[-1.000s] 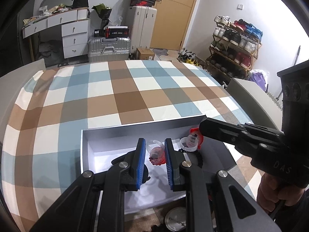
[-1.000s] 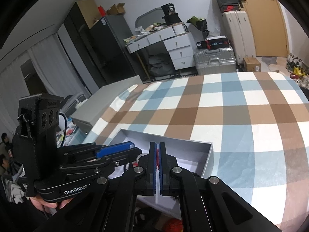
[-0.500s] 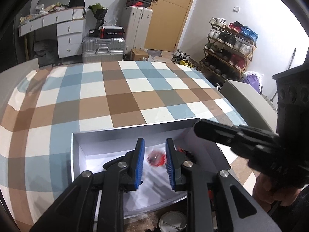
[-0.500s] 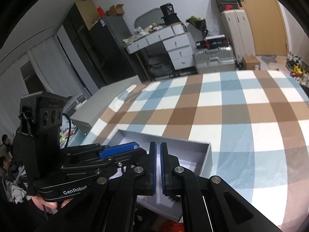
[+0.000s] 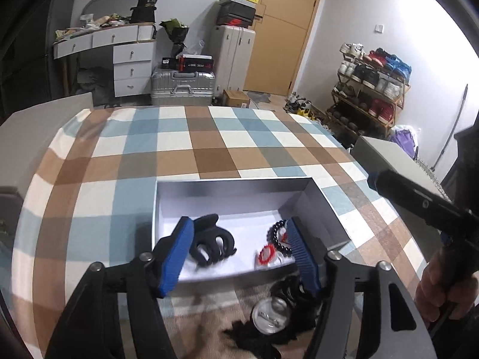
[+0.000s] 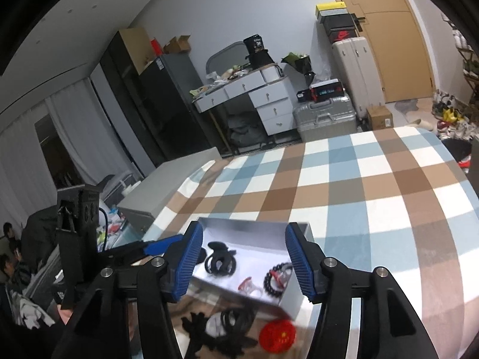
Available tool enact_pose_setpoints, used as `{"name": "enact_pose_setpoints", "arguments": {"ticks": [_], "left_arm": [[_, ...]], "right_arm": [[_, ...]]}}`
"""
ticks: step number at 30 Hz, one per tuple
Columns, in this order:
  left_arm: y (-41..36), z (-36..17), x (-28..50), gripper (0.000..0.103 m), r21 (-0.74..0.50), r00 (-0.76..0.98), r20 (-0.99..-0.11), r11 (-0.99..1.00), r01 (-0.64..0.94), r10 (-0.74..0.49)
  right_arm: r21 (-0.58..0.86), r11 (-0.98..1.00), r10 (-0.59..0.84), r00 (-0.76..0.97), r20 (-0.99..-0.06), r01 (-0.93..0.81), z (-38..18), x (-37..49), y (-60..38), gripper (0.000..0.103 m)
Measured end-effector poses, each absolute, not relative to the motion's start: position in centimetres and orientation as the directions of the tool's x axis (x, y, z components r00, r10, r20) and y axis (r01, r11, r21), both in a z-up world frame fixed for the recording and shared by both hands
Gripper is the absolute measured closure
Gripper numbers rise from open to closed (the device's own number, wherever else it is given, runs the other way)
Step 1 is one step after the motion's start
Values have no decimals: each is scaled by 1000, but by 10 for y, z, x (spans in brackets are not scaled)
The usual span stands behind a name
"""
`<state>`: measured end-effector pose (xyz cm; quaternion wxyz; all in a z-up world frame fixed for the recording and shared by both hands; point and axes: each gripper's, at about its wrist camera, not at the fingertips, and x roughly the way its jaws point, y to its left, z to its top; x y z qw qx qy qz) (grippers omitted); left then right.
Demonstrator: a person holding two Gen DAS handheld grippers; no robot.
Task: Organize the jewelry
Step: 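Move the right tool to the black coiled hair tie and close on it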
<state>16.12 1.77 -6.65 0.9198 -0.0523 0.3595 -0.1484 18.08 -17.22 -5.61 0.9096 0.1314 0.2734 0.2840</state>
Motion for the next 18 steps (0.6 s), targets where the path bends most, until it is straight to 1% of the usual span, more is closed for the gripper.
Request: {"name": "enact_pose_setpoints", "arguments": {"ticks": [1, 3, 5, 7, 8, 10, 12, 15, 18], "left_arm": [[18, -66, 158, 41, -201, 699, -643, 950, 238, -311], [17, -64, 151, 41, -189, 708, -638, 953, 236, -302], [16, -62, 144, 41, -180, 717, -631, 955, 237, -296], [16, -61, 138, 40, -166, 728, -625, 959, 229, -282], [15, -61, 135, 39, -161, 731, -624, 961, 225, -276], [16, -62, 130, 31, -160, 735, -622, 963, 216, -268], [15, -64, 124, 28, -156, 739, -622, 966, 208, -259], [14, -67, 117, 27, -134, 743, -628, 972, 192, -233], [16, -70, 110, 24, -144, 740, -634, 974, 175, -227]], "right_arm": [[387, 810, 580, 696, -424, -440, -56, 177, -173, 39], [384, 817, 569, 705, -424, -429, -58, 167, -175, 29], [404, 810, 578, 699, -422, -426, -62, 162, -178, 25], [417, 809, 576, 700, -422, -414, -66, 155, -181, 24], [412, 815, 568, 704, -426, -407, -67, 152, -181, 22], [399, 826, 553, 711, -434, -399, -69, 146, -181, 19], [391, 829, 549, 710, -441, -399, -72, 138, -181, 13], [371, 838, 539, 714, -447, -400, -74, 126, -180, 10], [363, 840, 538, 713, -450, -404, -76, 118, -179, 6]]}}
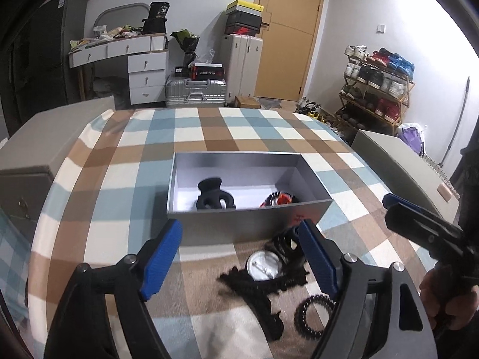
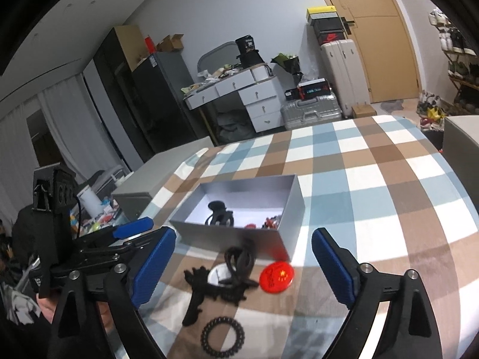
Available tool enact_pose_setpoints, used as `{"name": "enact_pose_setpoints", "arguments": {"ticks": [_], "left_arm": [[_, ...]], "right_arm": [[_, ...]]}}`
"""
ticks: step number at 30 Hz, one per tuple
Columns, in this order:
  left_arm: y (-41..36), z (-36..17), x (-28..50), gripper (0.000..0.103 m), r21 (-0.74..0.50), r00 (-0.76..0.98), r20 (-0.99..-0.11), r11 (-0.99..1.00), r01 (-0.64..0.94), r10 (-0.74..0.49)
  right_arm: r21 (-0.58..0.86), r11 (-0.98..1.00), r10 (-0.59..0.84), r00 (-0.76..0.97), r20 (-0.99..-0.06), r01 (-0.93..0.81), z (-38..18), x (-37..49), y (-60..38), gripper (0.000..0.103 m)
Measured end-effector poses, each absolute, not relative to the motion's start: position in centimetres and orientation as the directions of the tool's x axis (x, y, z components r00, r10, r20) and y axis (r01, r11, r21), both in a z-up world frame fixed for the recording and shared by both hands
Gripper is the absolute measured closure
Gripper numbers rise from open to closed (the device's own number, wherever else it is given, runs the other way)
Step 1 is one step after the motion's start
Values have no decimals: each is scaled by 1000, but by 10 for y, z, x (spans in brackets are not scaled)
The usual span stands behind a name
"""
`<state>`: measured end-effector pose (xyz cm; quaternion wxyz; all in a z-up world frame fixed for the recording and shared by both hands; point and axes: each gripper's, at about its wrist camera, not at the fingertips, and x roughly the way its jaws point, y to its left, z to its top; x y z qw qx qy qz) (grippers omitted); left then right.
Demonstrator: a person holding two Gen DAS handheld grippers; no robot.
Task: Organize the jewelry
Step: 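Move the right tool to the black coiled hair tie and close on it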
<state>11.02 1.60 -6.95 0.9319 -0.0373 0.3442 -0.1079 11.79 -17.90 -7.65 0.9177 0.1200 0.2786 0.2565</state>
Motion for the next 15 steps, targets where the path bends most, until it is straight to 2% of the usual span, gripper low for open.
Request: {"name": "enact_pose_setpoints", "arguments": {"ticks": [8, 13, 15], "left_arm": [[15, -80, 90, 20, -134, 738, -644, 979, 154, -204], [16, -95, 78, 10, -158, 714, -666, 977, 145, -214], [16, -101, 74, 10, -164, 701, -680, 976, 143, -217]], "right_arm": [[314, 858, 512, 715, -475, -406, -88, 97, -174, 3], [285, 873, 487, 697, -527, -395, -101, 90, -171, 2], [284, 872, 490, 679, -547, -399, -107, 87, -169, 2]]}}
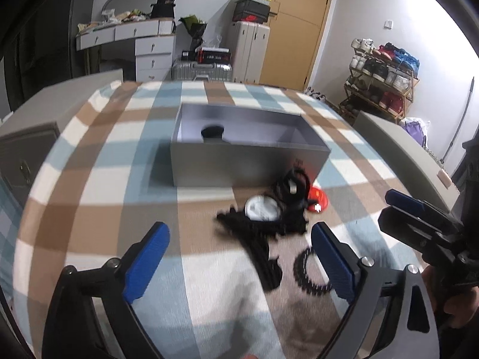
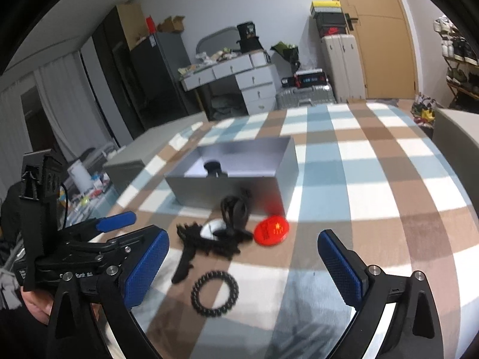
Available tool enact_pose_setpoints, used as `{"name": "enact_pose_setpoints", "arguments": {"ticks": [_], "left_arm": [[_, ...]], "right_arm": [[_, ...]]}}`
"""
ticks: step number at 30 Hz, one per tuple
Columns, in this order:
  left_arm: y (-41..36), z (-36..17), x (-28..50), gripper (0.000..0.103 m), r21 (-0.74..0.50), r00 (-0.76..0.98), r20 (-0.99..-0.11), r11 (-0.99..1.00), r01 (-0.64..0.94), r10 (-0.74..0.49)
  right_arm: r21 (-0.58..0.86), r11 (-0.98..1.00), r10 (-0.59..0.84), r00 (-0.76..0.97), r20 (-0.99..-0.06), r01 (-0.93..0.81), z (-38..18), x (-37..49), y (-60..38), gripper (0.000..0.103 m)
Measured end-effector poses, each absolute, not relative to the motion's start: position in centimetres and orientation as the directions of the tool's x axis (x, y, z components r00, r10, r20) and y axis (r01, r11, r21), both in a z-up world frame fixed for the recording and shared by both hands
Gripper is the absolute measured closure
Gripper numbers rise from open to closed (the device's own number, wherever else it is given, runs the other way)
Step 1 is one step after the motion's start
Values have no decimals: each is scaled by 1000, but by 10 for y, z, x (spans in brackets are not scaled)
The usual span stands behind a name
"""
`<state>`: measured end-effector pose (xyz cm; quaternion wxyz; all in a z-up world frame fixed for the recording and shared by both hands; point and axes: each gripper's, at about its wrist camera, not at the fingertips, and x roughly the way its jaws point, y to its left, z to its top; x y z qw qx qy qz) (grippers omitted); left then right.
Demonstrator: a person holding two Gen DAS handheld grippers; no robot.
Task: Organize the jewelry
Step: 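Move the right tool to the black coiled hair tie and close on it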
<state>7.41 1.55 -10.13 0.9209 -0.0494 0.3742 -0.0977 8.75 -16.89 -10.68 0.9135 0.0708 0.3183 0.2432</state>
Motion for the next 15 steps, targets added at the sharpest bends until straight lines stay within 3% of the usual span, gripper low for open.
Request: {"name": "enact_pose_setpoints", "arguments": {"ticks": [15], "left_arm": [[31, -118, 50, 9, -166, 664, -719, 979, 121, -204]], "right_arm": [[187, 863, 462, 584, -667, -470, -136, 70, -129, 4]]}}
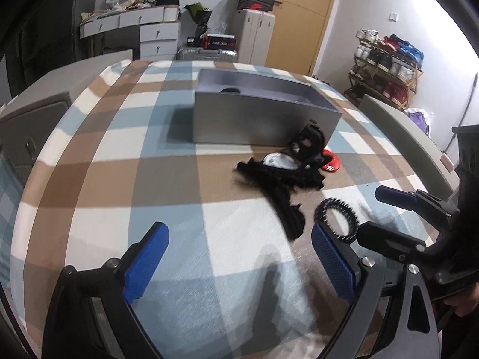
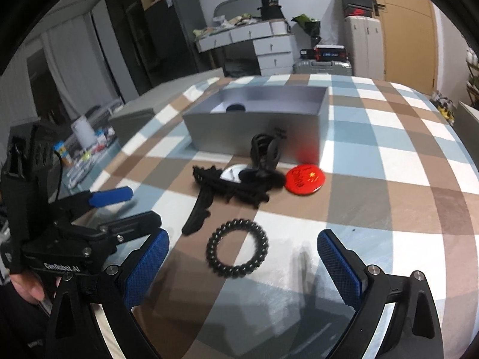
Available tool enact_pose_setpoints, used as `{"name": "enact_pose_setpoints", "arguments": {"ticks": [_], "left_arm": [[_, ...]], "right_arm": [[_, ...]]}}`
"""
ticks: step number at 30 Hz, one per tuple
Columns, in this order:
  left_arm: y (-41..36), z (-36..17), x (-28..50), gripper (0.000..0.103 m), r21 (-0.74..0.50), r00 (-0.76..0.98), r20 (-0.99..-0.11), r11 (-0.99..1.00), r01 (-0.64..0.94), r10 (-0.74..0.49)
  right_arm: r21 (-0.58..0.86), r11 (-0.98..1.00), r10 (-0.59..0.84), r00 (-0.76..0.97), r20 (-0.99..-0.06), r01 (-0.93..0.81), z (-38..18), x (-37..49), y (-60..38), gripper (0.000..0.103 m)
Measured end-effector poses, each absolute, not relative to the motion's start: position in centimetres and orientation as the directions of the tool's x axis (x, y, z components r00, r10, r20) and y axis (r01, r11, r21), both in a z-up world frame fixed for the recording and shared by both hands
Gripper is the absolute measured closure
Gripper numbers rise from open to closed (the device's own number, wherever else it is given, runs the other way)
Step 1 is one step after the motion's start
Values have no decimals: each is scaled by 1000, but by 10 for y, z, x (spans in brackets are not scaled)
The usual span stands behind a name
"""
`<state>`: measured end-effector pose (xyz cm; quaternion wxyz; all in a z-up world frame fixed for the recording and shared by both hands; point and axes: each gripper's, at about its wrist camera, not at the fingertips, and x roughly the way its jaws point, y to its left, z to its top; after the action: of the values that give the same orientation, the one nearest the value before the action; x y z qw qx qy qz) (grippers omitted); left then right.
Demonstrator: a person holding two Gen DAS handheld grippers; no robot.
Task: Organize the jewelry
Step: 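Move the right tool to the black coiled hair tie and close on it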
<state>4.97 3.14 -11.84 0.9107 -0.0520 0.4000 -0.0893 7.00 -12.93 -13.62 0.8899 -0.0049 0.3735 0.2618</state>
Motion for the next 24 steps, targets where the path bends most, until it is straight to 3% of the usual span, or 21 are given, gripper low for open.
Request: {"name": "enact_pose_setpoints", "arguments": {"ticks": [10, 15, 24], "left_arm": [[39, -119, 38, 9, -169, 665, -715, 976, 139, -219], [43, -118, 37, 9, -182, 669, -710, 975, 129, -221], [47, -116, 34, 9, -224, 652, -716, 967, 124, -249]], "right_arm": [[119, 877, 405, 584, -703, -466, -144, 71, -110, 15], [65, 894, 346, 591, -729, -443, -148, 74, -103, 39], [14, 883, 335, 612, -717, -468, -149, 66, -99, 61]]}}
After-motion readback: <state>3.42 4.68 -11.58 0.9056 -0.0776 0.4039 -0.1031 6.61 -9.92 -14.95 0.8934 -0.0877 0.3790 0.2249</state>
